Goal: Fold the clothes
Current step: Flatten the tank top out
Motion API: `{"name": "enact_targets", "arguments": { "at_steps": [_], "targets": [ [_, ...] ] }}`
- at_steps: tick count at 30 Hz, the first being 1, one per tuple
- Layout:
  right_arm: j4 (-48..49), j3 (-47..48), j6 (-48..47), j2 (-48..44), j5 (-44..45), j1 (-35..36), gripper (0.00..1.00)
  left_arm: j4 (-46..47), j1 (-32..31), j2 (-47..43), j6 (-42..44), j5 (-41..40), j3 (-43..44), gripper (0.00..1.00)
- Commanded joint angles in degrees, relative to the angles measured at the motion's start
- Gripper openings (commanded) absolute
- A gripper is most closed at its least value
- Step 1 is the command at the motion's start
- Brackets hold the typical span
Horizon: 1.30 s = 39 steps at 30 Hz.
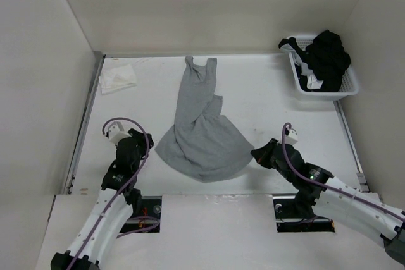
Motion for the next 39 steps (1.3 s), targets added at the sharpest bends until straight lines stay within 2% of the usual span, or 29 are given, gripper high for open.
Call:
{"name": "enact_targets", "arguments": {
  "at_steps": [1,4,6,7,8,9,10,14,18,21,22,23,24,25,27,30,34,37,39],
  "targets": [
    [1.5,0.9,1.1,-0.3,0.6,0.5,0.0,0.9,3.9,3.4,0.3,7.8,3.9,0.37],
    [2.4,1.0,0.4,0.6,0.6,-0.3,0.0,2.7,1.8,7.9,2.4,7.8,4.5,0.35],
    [3.8,1.9,-1.9,2.9,0.2,-1.1,0.0,9.9,-3.8,22.1,5.2,5.2,9.9,0.41],
    [4.0,1.9,-2.0,3.1,0.2,-1.1,0.0,11.0,-4.7,24.7,5.6,5.0,10.9,0.41],
    [4.6,2.0,-2.5,3.8,0.1,-1.3,0.0,13.5,-6.5,31.2,6.7,4.6,13.8,0.41],
    [5.1,2.1,-2.6,4.1,0.1,-1.3,0.0,14.3,-7.0,33.8,7.1,4.2,15.0,0.42],
    [6.1,2.1,-3.2,4.5,-0.1,-1.2,0.0,16.0,-7.9,41.0,8.4,3.4,18.3,0.42],
    [7.4,1.5,-3.9,4.6,-0.2,-1.8,0.0,17.9,-9.4,55.1,11.2,4.5,25.5,0.42],
    [9.3,1.1,-4.8,5.4,-0.9,-2.6,0.0,19.5,-10.9,63.0,12.7,5.9,30.7,0.49],
    [11.3,1.0,-5.3,6.6,-2.2,-3.1,0.0,19.5,-10.8,69.8,13.5,6.6,35.7,0.51],
    [11.9,1.0,-5.4,7.0,-2.3,-3.1,0.0,19.6,-10.5,72.4,13.7,7.3,37.6,0.49],
    [12.4,1.1,-5.5,7.3,-2.4,-3.1,0.0,19.8,-10.2,74.5,13.1,7.5,39.4,0.38],
    [12.7,1.3,-5.6,7.4,-2.5,-3.1,0.0,20.1,-9.8,75.5,12.5,7.8,40.8,0.17],
    [13.1,1.5,-5.7,7.6,-2.5,-2.9,0.0,20.6,-9.7,75.4,11.6,7.8,41.6,0.07],
    [13.8,1.7,-6.4,7.8,-2.4,-2.9,0.0,22.2,-10.6,71.2,9.8,7.1,41.9,0.01],
    [13.1,2.2,-7.5,5.3,-1.9,-2.9,0.0,25.3,-13.9,56.6,10.3,3.8,39.4,0.0],
    [10.1,1.4,-7.7,-3.7,-0.2,-1.8,0.0,25.1,-20.8,31.0,15.4,-4.8,31.6,0.01],
    [5.9,1.2,-7.4,-7.8,1.2,-1.5,0.0,21.5,-23.8,17.6,15.6,-10.2,24.9,0.02],
    [3.6,1.1,-7.3,-9.5,2.0,-1.3,0.0,18.3,-24.0,12.7,15.3,-11.1,22.4,0.03]
  ]
}}
